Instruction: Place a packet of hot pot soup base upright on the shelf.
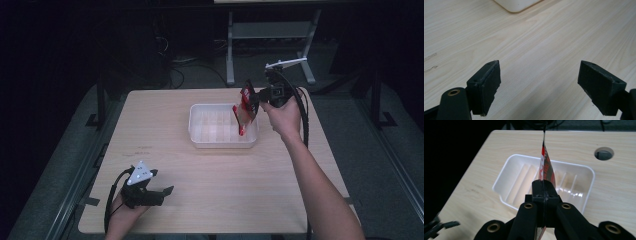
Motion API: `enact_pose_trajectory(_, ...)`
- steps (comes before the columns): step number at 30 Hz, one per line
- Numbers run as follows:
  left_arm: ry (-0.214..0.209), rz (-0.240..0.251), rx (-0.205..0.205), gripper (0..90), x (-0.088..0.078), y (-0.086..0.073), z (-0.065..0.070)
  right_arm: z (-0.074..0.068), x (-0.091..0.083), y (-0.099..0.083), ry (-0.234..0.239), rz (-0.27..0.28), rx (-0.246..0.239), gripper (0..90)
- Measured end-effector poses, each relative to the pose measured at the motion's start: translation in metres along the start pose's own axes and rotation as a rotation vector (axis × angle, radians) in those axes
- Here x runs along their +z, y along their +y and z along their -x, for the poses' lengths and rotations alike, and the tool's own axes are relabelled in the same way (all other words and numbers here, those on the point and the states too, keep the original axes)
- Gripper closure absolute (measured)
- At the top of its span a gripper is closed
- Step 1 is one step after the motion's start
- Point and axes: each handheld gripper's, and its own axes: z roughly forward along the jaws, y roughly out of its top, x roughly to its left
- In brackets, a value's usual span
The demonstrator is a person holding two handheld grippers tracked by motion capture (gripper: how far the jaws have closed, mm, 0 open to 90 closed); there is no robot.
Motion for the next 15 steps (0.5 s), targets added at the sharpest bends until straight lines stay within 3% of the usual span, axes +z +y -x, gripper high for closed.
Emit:
enact_pose_trajectory(7,0.002,-0.007,0.011,17.8,0.002,0.0,0.001,0.005,0.012,0.002,-0.076,-0.002,0.01,89.3)
enact_pose_trajectory(15,0.002,0.007,0.003,17.8,0.001,0.001,0.0,0.005,0.024,0.003,-0.112,-0.011,0.017,89.3)
